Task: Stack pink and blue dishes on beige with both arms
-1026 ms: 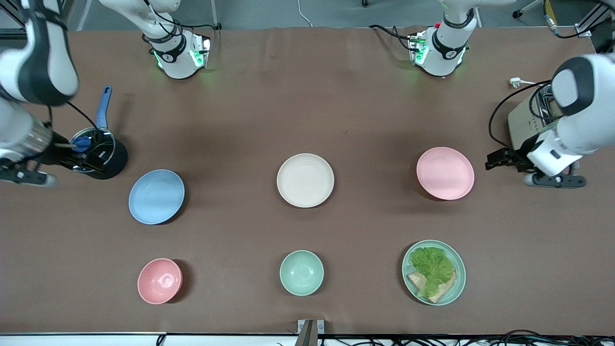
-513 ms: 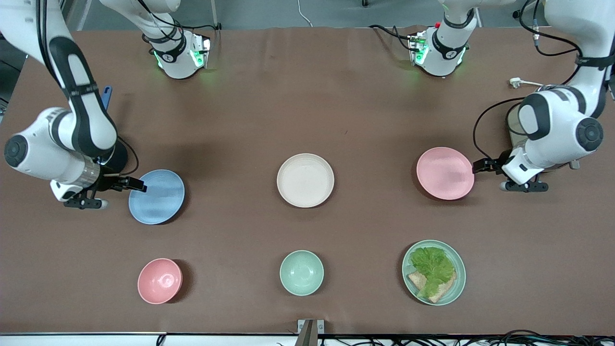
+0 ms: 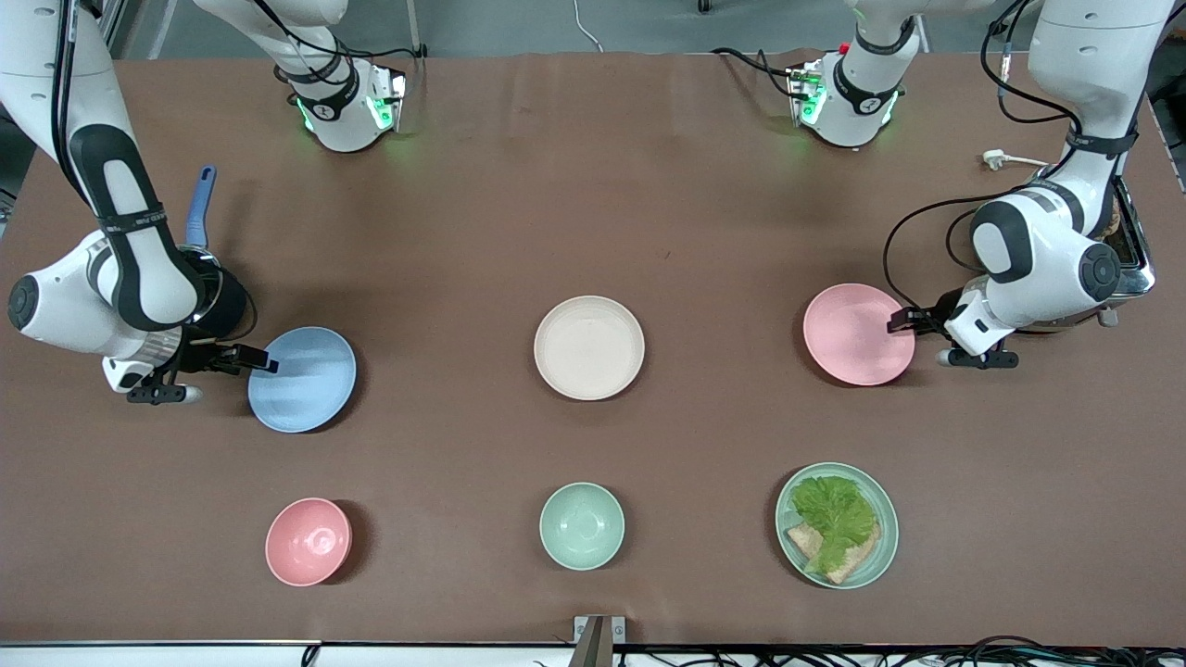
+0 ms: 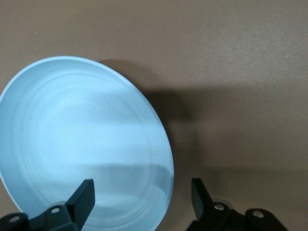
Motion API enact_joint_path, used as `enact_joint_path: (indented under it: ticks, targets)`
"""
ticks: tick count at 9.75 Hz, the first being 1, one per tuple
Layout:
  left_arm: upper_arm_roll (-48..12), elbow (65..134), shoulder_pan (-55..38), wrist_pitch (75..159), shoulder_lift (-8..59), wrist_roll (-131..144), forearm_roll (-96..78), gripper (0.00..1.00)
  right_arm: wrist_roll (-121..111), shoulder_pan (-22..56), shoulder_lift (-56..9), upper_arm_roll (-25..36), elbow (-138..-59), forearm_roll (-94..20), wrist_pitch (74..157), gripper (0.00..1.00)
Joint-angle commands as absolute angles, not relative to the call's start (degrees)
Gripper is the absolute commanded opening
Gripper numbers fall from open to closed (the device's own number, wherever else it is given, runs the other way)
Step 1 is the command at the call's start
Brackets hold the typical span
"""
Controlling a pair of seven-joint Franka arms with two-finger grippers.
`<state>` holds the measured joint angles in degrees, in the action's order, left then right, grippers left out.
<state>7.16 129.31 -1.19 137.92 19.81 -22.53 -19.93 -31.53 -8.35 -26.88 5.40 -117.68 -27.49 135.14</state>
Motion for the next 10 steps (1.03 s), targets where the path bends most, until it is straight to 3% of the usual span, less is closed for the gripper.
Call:
enact_joint_path:
  ticks: [1, 2, 3, 4, 5, 6, 7, 10]
  targets:
    - [7.38, 129.64, -1.23, 141.75, 22.67, -24.08, -21.36, 0.31, -33.84, -8.79, -28.38, 5.19, -117.6, -29.44, 136.23, 0.71]
    - [7.38, 129.55, -1.23, 143.42, 22.76, -24.08, -21.36, 0.1, -33.84, -9.05, -28.91, 5.19, -117.6, -29.97, 136.84, 0.66]
    - [7.3, 129.46, -1.06, 143.44, 22.59, -24.0, -21.36, 0.0, -34.1, -8.97, -29.18, 5.27, -117.68, -31.28, 137.02, 0.6]
    - [7.12, 129.29, -1.05, 143.52, 22.15, -23.56, -21.36, 0.0, -34.36, -9.05, -29.27, 5.27, -117.69, -31.46, 136.93, 0.49]
    - [7.03, 129.2, -0.88, 143.44, 20.93, -23.55, -21.36, 0.0, -34.45, -9.4, -29.27, 5.27, -117.69, -31.46, 136.93, 0.27]
    - [6.77, 128.59, -0.97, 143.0, 19.61, -23.64, -21.27, 0.0, -34.37, -10.01, -29.18, 5.27, -117.69, -31.9, 136.76, 0.11]
    - [4.59, 128.58, -0.88, 142.3, 17.16, -22.95, -21.36, 0.0, -33.15, -10.02, -29.09, 5.45, -116.99, -32.17, 135.71, 0.01]
    - [-0.08, 128.23, 0.0, 138.69, 13.54, -19.78, -21.27, 0.0, -30.5, -8.79, -28.92, 9.31, -110.5, -31.73, 123.7, 0.01]
